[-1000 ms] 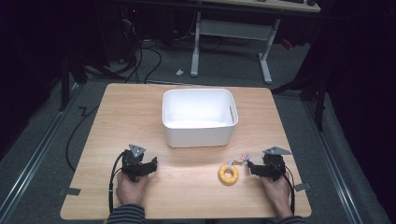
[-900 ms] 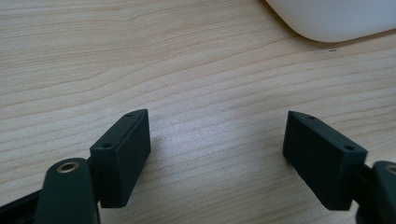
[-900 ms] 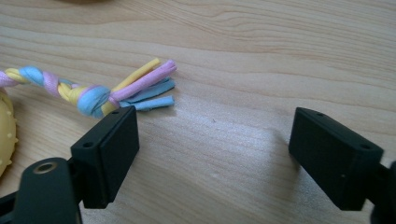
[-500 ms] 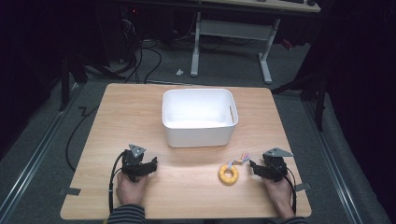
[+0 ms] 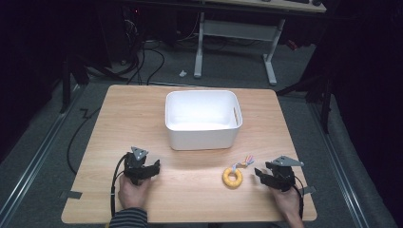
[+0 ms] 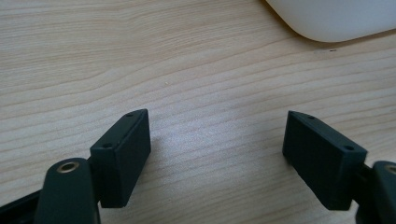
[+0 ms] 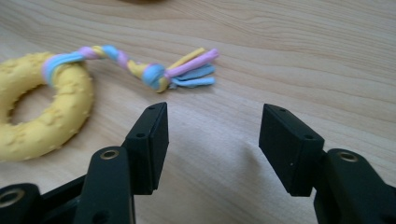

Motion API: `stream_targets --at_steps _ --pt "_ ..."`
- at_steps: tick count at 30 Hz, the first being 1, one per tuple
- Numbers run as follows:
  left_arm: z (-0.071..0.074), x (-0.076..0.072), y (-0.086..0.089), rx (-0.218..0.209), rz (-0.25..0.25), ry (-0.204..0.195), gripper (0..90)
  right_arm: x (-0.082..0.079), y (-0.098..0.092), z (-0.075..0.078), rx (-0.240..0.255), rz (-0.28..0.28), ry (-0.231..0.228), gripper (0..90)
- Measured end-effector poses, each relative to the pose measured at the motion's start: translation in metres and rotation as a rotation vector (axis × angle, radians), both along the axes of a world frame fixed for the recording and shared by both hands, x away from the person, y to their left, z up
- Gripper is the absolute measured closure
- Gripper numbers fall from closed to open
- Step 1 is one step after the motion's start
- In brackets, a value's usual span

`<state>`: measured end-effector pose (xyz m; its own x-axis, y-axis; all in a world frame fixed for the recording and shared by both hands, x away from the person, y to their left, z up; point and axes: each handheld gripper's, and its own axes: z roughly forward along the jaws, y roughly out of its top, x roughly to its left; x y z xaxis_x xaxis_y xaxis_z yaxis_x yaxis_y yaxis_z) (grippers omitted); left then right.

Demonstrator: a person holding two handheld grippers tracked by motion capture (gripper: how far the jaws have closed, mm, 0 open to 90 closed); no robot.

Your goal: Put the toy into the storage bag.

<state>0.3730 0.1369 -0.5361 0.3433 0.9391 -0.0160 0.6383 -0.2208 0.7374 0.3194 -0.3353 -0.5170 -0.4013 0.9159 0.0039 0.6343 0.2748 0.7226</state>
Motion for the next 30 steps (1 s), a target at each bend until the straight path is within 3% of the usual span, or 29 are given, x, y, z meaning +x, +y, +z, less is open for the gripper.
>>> stream_targets --at_steps 2,5,11,17,23,25,30 --pt "0.0 0.0 0.0 0.0 0.0 0.0 23.9 -0.005 0.002 0.002 0.029 0.034 0.007 45.1" --pt "0.0 0.0 0.0 0.0 0.0 0.0 23.9 -0.008 0.003 0.004 0.03 0.055 -0.014 46.3" --pt "0.0 0.0 0.0 0.0 0.001 0.0 23.9 -0.01 0.008 0.006 0.04 0.087 -0.01 46.7" --pt "0.0 0.0 0.0 -0.001 0.002 0.0 24.0 -0.007 0.019 0.008 0.041 0.146 0.026 39.1" --pt "0.0 0.0 0.0 -0.002 0.002 -0.001 24.0 -0.005 0.028 0.012 0.064 0.184 0.053 40.3" --pt "0.0 0.0 0.0 -0.005 0.003 0.0 23.9 -0.002 0.034 0.013 0.095 0.211 0.094 41.9" --pt "0.0 0.0 0.0 -0.005 0.004 0.0 23.9 0.002 0.043 0.014 0.081 0.237 0.114 43.8"
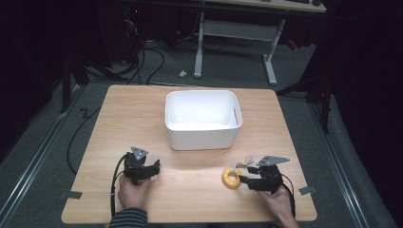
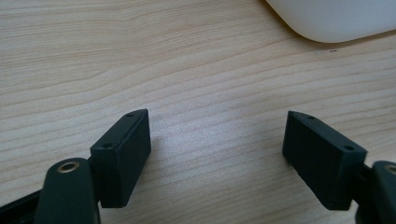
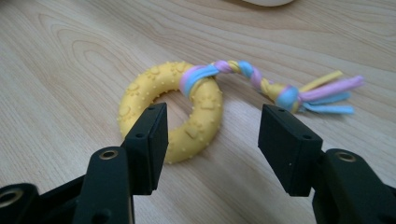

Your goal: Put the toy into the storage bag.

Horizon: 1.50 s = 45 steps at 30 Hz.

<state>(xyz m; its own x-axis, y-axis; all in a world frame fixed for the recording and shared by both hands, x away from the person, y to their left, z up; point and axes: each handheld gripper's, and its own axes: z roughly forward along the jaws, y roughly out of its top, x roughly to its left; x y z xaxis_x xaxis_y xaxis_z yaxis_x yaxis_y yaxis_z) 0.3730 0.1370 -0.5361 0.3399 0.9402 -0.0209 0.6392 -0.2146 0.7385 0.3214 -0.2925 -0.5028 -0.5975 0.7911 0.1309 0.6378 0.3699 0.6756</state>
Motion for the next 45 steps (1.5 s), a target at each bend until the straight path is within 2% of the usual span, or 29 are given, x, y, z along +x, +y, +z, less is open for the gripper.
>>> stream_targets --at_steps 5,7,20,30,34,38,45 --pt "0.0 0.0 0.001 -0.006 -0.002 0.0 23.9 0.005 0.01 0.001 0.001 0.014 0.005 44.5" --pt "0.0 0.0 0.001 -0.008 -0.003 0.001 23.9 0.01 0.015 -0.001 -0.017 0.022 0.014 45.5" --pt "0.0 0.0 0.001 -0.005 -0.003 0.001 23.7 0.017 0.024 -0.01 -0.067 0.03 0.05 52.6" --pt "0.0 0.0 0.001 -0.006 -0.004 0.001 23.6 0.018 0.027 -0.01 -0.095 0.018 0.05 61.3" --pt "0.0 0.0 0.001 -0.006 -0.004 0.001 23.6 0.018 0.032 -0.009 -0.136 0.02 0.043 63.5" --pt "0.0 0.0 0.001 -0.004 -0.003 0.001 23.6 0.017 0.034 -0.007 -0.155 0.023 0.035 65.9" --pt "0.0 0.0 0.001 -0.008 -0.003 0.001 23.6 0.017 0.031 -0.006 -0.141 0.023 0.037 66.6"
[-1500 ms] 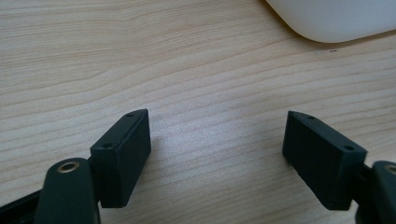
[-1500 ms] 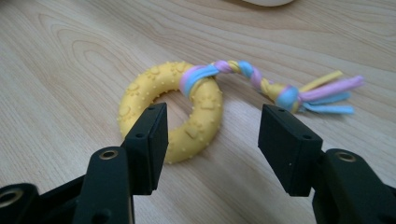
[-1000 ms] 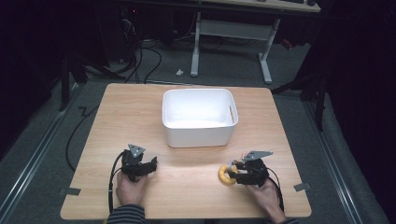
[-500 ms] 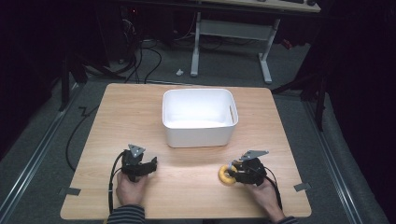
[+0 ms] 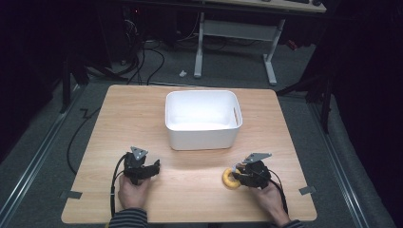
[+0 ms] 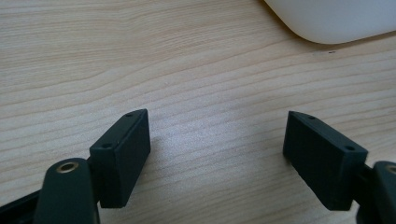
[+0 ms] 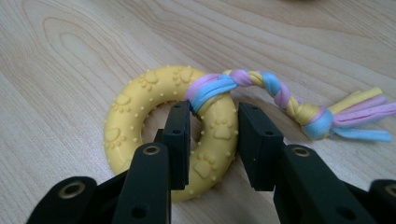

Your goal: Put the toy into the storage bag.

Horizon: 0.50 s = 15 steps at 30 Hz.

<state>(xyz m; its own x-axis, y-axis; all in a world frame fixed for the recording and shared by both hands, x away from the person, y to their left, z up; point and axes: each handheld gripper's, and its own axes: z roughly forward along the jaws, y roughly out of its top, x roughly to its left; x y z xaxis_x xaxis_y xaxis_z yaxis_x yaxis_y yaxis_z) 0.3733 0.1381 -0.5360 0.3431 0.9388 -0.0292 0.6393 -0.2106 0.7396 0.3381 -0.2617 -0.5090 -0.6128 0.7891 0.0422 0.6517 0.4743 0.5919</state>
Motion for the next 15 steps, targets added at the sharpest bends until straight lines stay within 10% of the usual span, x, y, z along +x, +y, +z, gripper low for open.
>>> stream_targets --at_steps 15 --pt "0.0 0.0 0.0 -0.002 0.0 0.0 23.6 -0.007 -0.005 0.012 0.04 0.031 -0.043 67.3"
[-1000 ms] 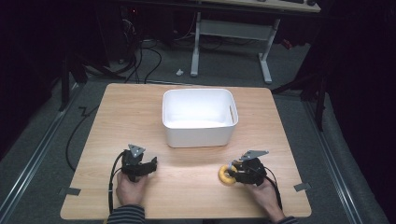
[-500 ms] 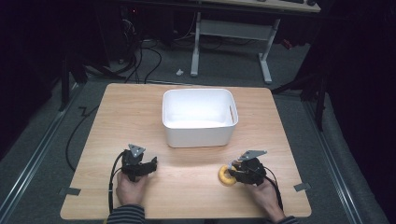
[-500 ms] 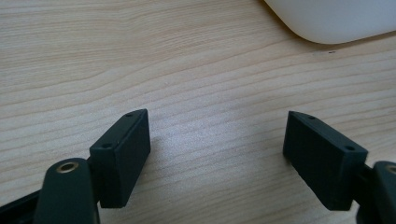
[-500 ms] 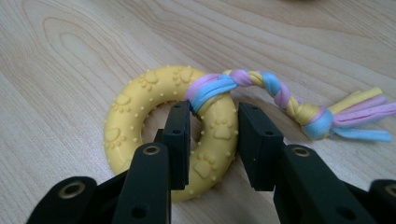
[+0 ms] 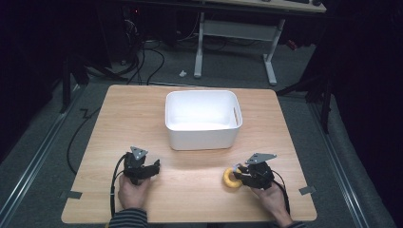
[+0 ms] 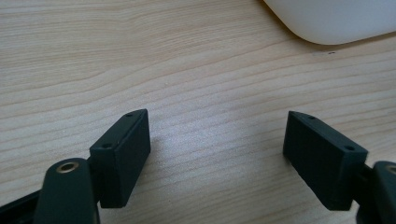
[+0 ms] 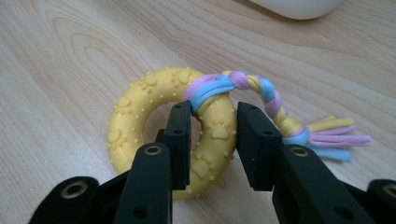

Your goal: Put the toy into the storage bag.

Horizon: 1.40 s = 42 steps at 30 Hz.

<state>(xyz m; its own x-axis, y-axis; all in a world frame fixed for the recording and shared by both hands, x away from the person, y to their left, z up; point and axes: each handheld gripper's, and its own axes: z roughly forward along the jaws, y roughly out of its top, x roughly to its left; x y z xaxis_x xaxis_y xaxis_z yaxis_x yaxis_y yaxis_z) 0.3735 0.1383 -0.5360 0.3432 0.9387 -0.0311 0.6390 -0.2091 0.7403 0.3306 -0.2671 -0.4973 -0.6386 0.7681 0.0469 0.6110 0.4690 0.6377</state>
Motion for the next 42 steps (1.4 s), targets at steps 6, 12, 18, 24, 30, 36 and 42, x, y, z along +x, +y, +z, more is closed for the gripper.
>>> stream_targets --at_steps 6,12,18,24,30,36,42 --pt "0.0 0.0 -0.001 0.004 0.001 0.0 23.6 -0.003 -0.008 0.009 0.028 0.001 -0.02 67.3" --pt "0.0 0.0 -0.001 0.005 0.002 0.0 23.6 -0.004 -0.012 0.016 0.033 0.006 -0.03 67.3" --pt "0.0 0.0 -0.001 0.008 0.001 -0.001 23.6 -0.005 -0.02 0.027 0.054 -0.009 -0.046 67.3" --pt "0.0 0.0 -0.001 0.007 0.002 -0.001 23.5 -0.003 -0.026 0.034 0.063 -0.003 -0.045 67.4" --pt "0.0 0.0 -0.001 0.004 0.002 0.001 23.6 -0.003 -0.026 0.04 0.068 -0.004 -0.055 67.4" --pt "0.0 -0.001 -0.001 0.005 0.001 0.001 23.5 -0.003 -0.028 0.054 0.078 0.009 -0.078 67.4" --pt "0.0 -0.001 0.0 0.001 -0.002 0.002 23.6 -0.001 -0.031 0.066 0.112 0.012 -0.084 67.4"
